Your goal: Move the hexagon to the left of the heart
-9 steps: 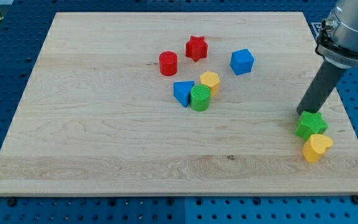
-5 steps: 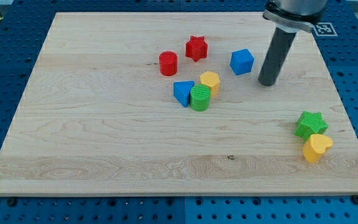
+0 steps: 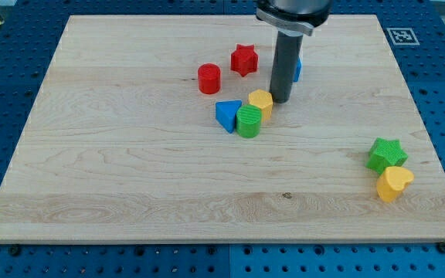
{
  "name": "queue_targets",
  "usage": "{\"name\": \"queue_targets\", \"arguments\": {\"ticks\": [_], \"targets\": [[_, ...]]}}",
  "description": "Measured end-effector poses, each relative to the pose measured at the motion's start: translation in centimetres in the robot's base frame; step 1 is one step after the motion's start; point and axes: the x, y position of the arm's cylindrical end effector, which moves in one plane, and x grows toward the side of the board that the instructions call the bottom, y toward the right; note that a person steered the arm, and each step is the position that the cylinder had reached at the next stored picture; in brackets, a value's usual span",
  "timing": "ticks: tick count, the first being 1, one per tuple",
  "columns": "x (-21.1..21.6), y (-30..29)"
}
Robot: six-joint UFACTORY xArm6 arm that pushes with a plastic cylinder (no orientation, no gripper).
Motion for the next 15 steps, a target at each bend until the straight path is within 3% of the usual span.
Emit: {"name": "queue_targets", "arguments": {"ticks": [2, 3, 4, 7, 8, 9, 15], "targets": [[-4.3, -6.4], [-3.7, -8.6], [-1.2, -8.0], [-0.8, -7.7], [0.0, -3.8], [0.0, -3.8], [4.5, -0.6]]}}
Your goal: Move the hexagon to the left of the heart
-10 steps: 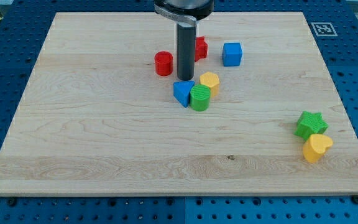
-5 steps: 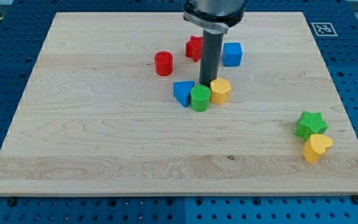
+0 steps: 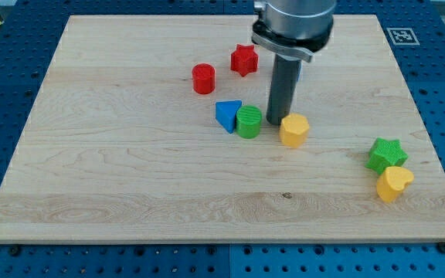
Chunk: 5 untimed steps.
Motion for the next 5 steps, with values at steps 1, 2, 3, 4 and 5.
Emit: {"name": "queue_targets", "arguments": {"ticks": [1, 2, 3, 4, 5], "targets": [[0.06, 0.06], [0.06, 0.06], [0.90, 0.06], [0.78, 0.06], [0.14, 0.59]]}}
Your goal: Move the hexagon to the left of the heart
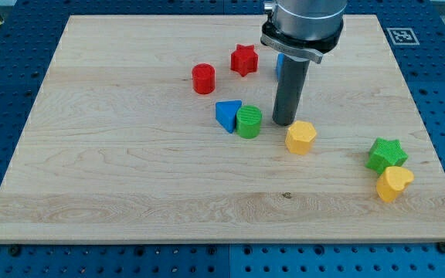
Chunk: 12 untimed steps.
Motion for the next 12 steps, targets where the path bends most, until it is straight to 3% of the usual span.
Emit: {"name": "queue_targets", "arguments": {"ticks": [1, 3, 5, 7, 12], "targets": [[2.9, 0.0], [2.5, 1.7], [6.0, 2.9], [6.7, 0.8], [10.4, 4.9]]}}
